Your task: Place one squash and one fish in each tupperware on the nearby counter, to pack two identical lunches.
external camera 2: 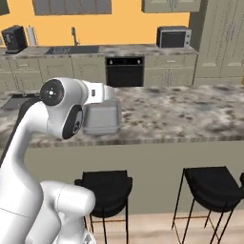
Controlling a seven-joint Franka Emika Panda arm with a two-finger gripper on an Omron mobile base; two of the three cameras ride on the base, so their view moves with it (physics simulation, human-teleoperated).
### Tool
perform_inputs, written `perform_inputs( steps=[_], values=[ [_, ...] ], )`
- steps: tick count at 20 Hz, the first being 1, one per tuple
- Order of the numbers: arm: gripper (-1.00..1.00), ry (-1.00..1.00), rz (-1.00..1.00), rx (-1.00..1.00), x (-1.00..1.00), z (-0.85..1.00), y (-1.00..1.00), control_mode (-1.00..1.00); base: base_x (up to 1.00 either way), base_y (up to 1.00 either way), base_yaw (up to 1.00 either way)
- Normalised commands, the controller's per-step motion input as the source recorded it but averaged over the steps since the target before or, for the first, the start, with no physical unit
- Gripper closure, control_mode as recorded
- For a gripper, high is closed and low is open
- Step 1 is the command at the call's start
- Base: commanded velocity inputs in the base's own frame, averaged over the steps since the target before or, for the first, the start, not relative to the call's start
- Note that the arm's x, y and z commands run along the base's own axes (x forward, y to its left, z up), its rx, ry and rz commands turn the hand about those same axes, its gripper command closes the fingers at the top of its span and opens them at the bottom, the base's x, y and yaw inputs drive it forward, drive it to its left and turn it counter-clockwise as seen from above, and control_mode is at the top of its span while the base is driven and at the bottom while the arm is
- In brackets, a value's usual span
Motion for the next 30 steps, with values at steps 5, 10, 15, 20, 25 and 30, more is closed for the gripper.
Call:
perform_inputs(
  steps=[5, 10, 15, 20, 25, 30],
  values=[
    [1.0, 0.0, 0.0, 0.0, 0.0, 0.0, 0.0, 1.0, 0.98, -0.07, 0.33],
    [1.0, 0.0, 0.0, 0.0, 0.0, 0.0, 0.0, 1.0, 0.99, -0.07, 0.22],
    [1.0, 0.16, 0.17, 0.0, 0.97, -0.19, 0.0, -1.0, 0.0, 0.0, 0.0],
    [1.0, 0.29, 0.2, -0.02, 0.69, -0.51, 0.31, -1.0, 0.0, 0.0, 0.0],
    [1.0, 0.09, 0.13, -0.01, 0.45, -0.49, 0.3, -1.0, 0.0, 0.0, 0.0],
    [1.0, 0.0, 0.01, -0.01, 0.4, -0.41, 0.06, -1.0, 0.0, 0.0, 0.0]
  ],
)
